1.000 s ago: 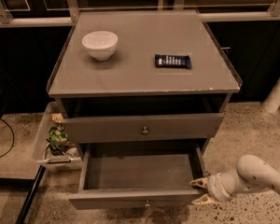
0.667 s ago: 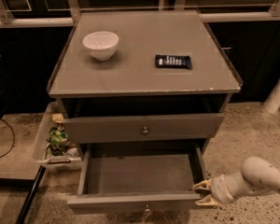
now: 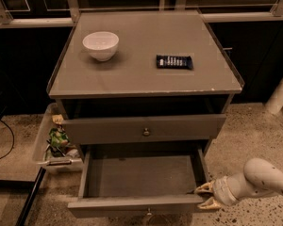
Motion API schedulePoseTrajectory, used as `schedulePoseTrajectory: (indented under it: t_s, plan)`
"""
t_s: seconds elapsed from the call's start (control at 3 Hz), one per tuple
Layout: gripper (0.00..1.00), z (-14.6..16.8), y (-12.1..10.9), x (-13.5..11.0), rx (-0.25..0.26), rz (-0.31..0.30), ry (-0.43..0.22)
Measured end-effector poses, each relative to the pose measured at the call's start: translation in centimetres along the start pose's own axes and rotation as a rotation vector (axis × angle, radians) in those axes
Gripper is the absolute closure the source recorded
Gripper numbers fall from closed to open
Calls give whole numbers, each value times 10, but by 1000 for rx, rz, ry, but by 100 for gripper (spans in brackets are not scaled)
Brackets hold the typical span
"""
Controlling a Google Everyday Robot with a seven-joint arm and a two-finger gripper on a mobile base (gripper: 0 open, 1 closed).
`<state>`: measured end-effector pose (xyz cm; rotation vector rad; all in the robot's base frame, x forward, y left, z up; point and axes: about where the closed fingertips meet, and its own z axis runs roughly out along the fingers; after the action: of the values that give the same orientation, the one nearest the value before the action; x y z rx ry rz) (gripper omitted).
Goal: Open middle drawer
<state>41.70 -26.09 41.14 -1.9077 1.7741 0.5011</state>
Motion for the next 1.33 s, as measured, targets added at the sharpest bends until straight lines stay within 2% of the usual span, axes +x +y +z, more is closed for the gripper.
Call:
schedulePoseTrajectory:
  t_s: [0.67, 1.0, 1.33]
  plan:
    - [10, 1, 0, -1, -4, -1, -3]
    - [0, -12, 0, -14, -12, -33, -15]
    - [0, -36, -4, -34, -13, -80, -19]
